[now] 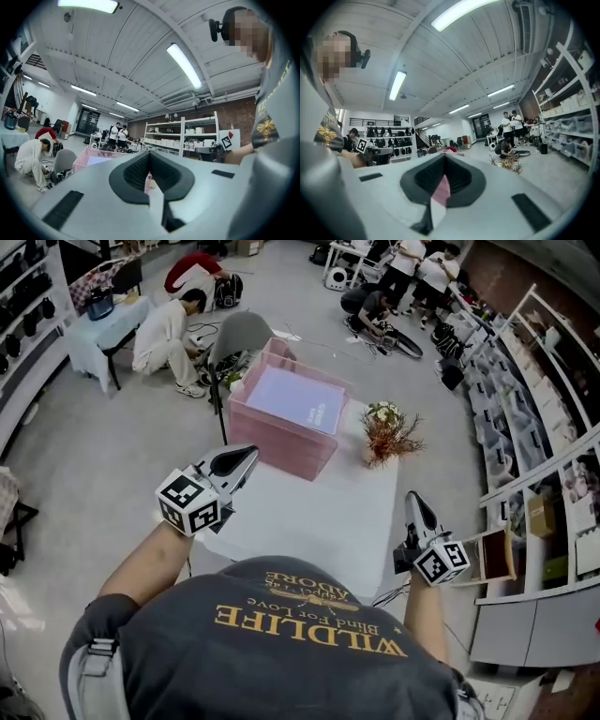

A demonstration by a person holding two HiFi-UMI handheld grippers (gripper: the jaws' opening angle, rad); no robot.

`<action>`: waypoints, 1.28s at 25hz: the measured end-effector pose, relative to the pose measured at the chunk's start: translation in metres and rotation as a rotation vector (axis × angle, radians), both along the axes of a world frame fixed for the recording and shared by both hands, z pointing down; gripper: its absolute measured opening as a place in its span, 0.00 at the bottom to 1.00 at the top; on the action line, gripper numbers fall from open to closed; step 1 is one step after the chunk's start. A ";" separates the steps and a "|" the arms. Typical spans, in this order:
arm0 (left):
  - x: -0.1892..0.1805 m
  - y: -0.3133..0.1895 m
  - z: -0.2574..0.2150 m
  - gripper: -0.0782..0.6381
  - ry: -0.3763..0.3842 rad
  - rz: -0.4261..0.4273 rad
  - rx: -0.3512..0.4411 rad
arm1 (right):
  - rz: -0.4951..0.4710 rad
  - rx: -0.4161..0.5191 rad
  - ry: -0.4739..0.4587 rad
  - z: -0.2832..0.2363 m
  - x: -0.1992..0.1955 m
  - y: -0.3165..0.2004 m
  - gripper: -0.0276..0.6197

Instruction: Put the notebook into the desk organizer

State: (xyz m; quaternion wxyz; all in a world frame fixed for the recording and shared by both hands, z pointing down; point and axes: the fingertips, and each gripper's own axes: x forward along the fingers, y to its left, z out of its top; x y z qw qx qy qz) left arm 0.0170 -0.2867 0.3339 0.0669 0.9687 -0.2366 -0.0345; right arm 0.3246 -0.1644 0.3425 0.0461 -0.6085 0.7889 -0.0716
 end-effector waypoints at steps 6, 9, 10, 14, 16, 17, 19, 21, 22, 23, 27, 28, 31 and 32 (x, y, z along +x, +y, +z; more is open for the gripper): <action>0.007 0.007 0.001 0.11 -0.002 -0.020 -0.009 | -0.034 0.007 -0.029 -0.003 0.004 -0.014 0.04; 0.009 0.005 -0.001 0.11 -0.004 -0.016 -0.002 | -0.050 0.002 -0.026 -0.004 -0.003 -0.023 0.04; 0.009 0.004 -0.001 0.11 -0.005 -0.013 0.000 | -0.053 -0.004 -0.020 -0.003 -0.005 -0.025 0.04; 0.008 0.003 0.001 0.11 -0.008 -0.010 0.003 | -0.048 -0.027 -0.009 0.001 -0.005 -0.025 0.04; 0.006 0.002 -0.001 0.11 -0.003 -0.013 0.001 | -0.038 -0.024 -0.012 0.000 -0.004 -0.024 0.04; 0.006 0.001 -0.002 0.11 -0.001 -0.012 0.001 | -0.034 -0.021 -0.010 -0.001 -0.003 -0.023 0.04; 0.007 0.002 -0.004 0.11 0.000 -0.009 0.003 | -0.030 -0.019 -0.005 -0.002 -0.002 -0.022 0.04; 0.009 0.003 -0.005 0.11 0.000 -0.006 0.005 | -0.027 -0.019 0.004 -0.003 -0.001 -0.021 0.04; 0.009 0.004 -0.006 0.11 0.001 -0.006 0.006 | -0.026 -0.020 0.009 -0.003 0.000 -0.020 0.04; 0.009 0.005 -0.007 0.11 0.001 -0.006 0.006 | -0.025 -0.021 0.017 -0.003 0.000 -0.019 0.04; 0.008 0.009 -0.006 0.11 -0.001 -0.006 0.009 | -0.024 -0.023 0.037 -0.002 0.000 -0.017 0.04; 0.008 0.009 -0.005 0.11 -0.001 -0.006 0.009 | -0.024 -0.023 0.038 -0.001 -0.001 -0.017 0.04; 0.007 0.011 -0.004 0.11 0.002 -0.005 0.008 | -0.027 -0.026 0.050 0.000 -0.004 -0.016 0.04; 0.006 0.011 -0.004 0.11 0.003 -0.005 0.007 | -0.029 -0.027 0.057 0.000 -0.004 -0.016 0.04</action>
